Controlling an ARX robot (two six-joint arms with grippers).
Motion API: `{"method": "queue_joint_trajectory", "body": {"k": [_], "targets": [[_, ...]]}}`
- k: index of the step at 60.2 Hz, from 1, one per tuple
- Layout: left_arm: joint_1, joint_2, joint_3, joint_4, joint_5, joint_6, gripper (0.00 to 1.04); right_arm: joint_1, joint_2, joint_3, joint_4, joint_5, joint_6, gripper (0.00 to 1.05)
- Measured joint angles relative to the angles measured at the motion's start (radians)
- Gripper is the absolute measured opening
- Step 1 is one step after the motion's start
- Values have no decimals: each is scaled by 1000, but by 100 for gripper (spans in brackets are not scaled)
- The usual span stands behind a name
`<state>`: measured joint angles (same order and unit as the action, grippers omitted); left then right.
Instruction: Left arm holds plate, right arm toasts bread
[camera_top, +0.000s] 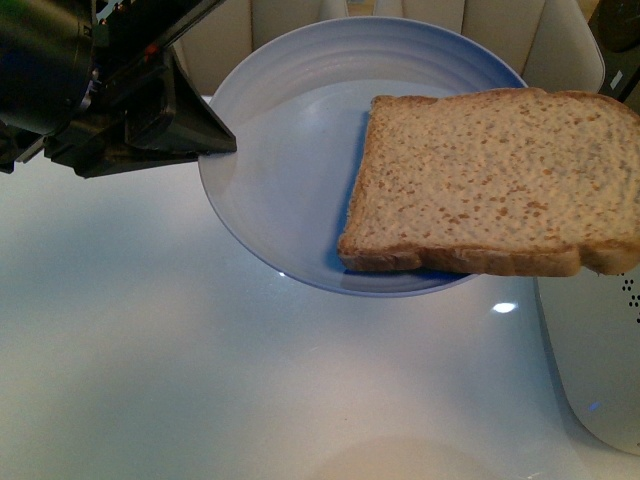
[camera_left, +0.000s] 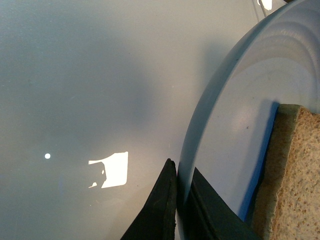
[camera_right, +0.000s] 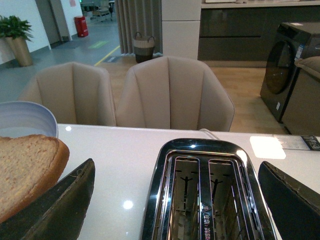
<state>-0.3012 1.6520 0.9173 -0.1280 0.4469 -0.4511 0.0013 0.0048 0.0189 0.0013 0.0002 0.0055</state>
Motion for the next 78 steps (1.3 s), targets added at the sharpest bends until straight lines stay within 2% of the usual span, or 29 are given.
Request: {"method": "queue_joint_trajectory", "body": {"k": [13,57,60,63,65,71,78], "targets": [[-40,-30,0,-25,-46,-19,3,0,0,0,0,0,0,96],[-44,-31,0,-25,-48,-23,3,0,0,0,0,0,0,96],[-44,-31,0,-25,-48,-23,3,13,16,11,-39,51,15,96],[-44,-31,0,-25,-47,-23,3,60,74,52,-158,182,62,96],[-44,-31,0,-25,-48,-23,3,81,105,64,-208,234,80,96],[-45,-31,0,-25,-47,-24,3,119,138,66,-245,296,104,96],[-45,-32,0,-25,-48,-24,3,146,142,84,-243,313,123,96]]}}
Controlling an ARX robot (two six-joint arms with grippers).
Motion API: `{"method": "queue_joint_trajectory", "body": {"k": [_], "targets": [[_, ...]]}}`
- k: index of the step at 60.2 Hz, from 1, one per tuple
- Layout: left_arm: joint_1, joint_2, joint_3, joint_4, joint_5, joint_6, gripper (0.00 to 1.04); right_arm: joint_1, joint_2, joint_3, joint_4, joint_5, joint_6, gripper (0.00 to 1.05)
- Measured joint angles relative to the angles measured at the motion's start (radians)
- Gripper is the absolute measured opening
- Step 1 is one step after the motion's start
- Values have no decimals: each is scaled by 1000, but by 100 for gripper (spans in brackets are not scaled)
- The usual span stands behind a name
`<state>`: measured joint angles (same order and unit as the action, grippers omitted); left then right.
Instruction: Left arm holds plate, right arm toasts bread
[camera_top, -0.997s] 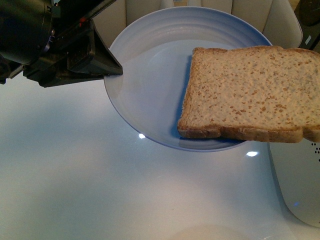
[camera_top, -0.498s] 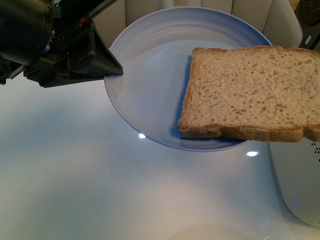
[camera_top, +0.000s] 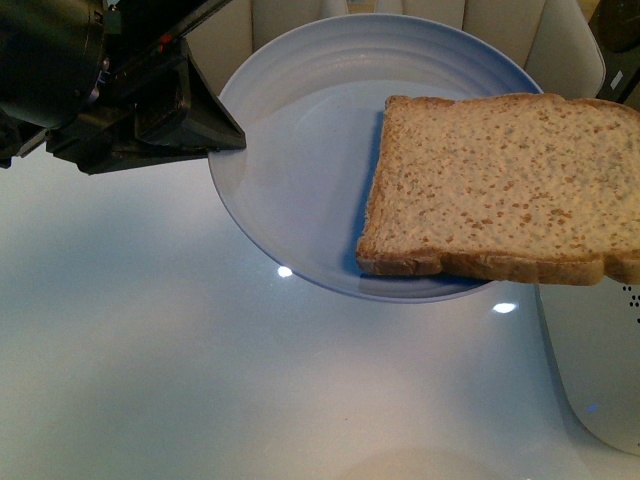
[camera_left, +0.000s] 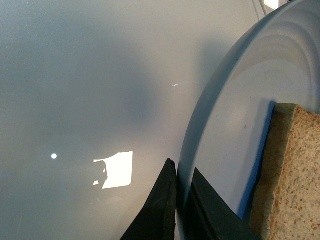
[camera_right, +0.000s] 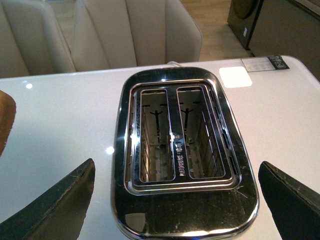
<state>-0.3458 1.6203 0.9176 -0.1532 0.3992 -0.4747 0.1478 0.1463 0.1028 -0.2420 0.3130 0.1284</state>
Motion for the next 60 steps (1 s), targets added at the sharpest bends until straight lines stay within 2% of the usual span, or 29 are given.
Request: {"method": "queue_joint_trajectory", "body": {"k": [8,18,33,38,50,60], "targets": [[0,-1,0,0,0,0,3,34,39,34,5,-20,43,96],[0,-1,0,0,-1,-1,3,113,210,105,87,-84,162,96],[0,-1,0,0,-1,-2,3,260,475,181,213,-240,467,96],[0,-1,0,0,-1,-2,3,293,524,180,239,-261,547,96],[0,-1,0,0,-1,-2,3,306,604,180,311,-322,681,96],[0,-1,0,0,-1,-2,3,304,653,177,349,-351,736,96]]}}
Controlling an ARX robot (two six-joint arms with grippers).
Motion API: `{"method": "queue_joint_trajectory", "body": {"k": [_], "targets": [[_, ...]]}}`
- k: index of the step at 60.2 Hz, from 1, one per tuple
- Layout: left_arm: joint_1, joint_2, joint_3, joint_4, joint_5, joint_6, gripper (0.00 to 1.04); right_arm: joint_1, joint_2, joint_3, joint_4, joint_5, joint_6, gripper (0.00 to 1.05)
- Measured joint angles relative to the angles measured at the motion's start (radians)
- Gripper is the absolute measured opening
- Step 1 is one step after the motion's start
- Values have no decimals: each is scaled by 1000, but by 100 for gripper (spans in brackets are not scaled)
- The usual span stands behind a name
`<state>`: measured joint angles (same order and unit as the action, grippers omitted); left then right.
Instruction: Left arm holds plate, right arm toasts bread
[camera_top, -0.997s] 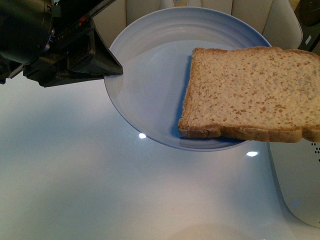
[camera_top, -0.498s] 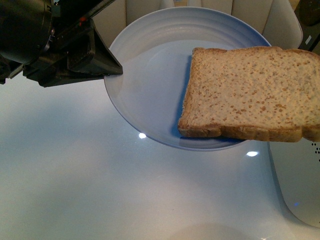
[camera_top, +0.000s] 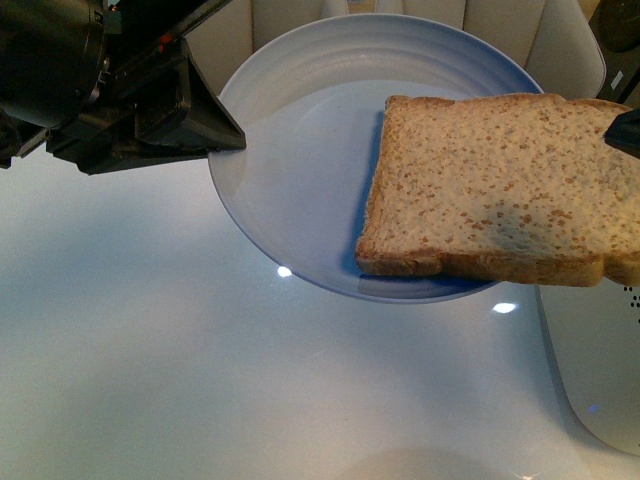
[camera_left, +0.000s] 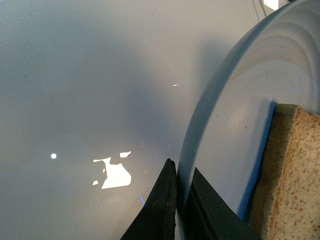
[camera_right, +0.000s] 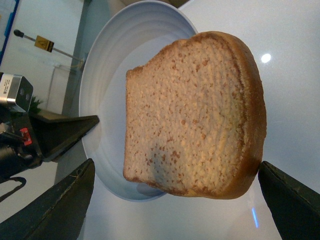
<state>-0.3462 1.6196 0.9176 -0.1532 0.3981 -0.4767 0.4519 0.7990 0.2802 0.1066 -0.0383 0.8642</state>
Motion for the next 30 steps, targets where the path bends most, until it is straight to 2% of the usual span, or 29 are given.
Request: {"method": "queue_joint_trajectory", "body": {"k": [19,30], "targets": [[0,0,0,0,0,0,3,8,102,-18,81,0,51,96],[0,0,0,0,0,0,3,0,129,-23,103,1,60,70]]}}
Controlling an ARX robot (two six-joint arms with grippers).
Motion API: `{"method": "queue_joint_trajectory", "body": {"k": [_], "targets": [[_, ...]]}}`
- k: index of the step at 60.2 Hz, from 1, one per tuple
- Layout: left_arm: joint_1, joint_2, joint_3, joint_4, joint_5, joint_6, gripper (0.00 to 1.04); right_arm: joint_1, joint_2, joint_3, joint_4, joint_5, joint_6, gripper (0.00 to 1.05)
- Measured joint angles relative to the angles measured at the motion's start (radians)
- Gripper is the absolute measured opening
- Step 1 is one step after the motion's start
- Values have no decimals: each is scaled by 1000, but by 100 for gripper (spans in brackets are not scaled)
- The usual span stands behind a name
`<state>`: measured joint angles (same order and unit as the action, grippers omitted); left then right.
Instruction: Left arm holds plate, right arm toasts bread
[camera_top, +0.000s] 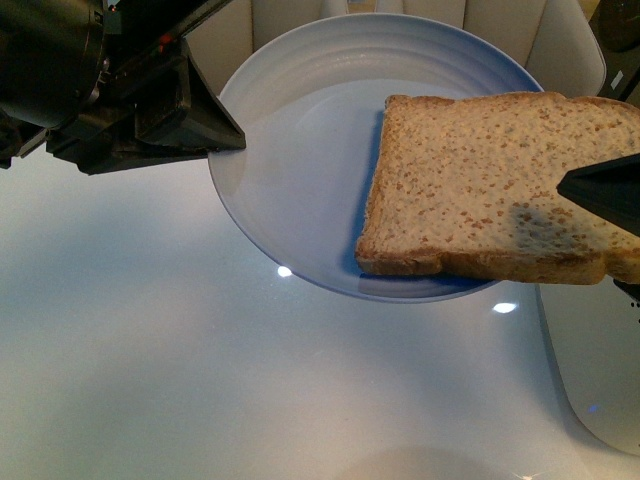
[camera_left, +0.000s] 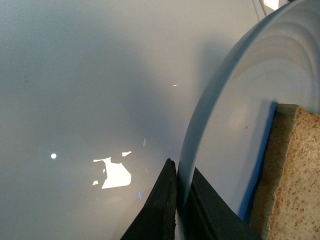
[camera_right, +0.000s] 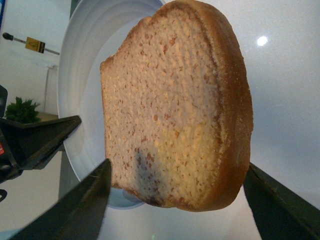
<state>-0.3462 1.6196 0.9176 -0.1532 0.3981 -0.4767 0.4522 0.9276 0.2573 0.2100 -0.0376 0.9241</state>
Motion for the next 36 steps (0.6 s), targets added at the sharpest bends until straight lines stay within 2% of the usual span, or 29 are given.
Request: {"method": "queue_joint_trajectory", "body": {"k": [25,30,36], "targets": [[0,0,0,0,1,0,3,-24,-51,-3,-33,-1,4,10],[0,0,0,0,2,0,3,-39,-89,1,-66,-2,0,3],[0,0,0,0,1,-1,3,-68,-140,18,-111,3,-27,3]]}}
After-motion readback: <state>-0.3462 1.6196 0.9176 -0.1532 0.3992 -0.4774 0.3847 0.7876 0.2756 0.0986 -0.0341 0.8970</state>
